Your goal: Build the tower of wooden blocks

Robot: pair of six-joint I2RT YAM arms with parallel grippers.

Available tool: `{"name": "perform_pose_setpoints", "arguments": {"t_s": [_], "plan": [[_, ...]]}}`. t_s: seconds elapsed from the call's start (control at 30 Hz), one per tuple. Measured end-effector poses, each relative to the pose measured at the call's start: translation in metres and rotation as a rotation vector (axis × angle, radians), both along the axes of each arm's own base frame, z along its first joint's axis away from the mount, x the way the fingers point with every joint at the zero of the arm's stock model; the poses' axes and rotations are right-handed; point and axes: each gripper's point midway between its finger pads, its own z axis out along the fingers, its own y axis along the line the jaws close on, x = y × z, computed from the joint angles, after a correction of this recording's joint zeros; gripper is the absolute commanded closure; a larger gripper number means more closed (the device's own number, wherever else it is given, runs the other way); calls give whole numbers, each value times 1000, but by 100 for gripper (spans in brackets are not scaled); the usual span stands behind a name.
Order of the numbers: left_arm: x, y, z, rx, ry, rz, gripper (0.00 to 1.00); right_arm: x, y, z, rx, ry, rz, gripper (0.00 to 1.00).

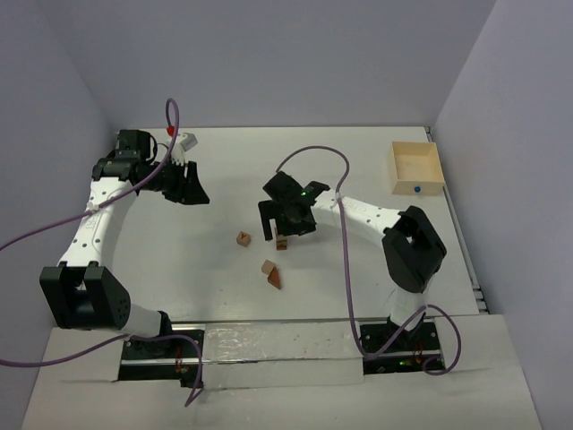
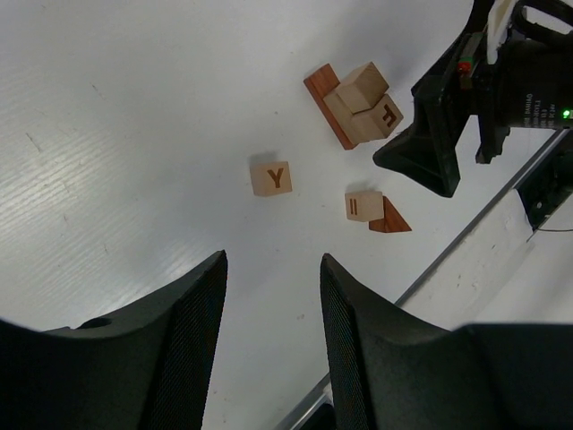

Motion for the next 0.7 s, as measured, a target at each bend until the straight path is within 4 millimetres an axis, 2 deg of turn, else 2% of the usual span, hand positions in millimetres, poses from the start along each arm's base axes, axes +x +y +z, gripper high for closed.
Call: {"name": "perform_pose_setpoints", "arguments": {"t_s": [0.23,0.43,0.7], "plan": [[-1,-2,2,-14,0,-9,47,-2,-1,28,28,-93,70,0],[-1,-2,2,-15,-4,-9,48,-3,-4,61,54,-202,115,1],[0,-3,1,-16,-10,-9,49,5,-20,96,66,-317,102,10]]}}
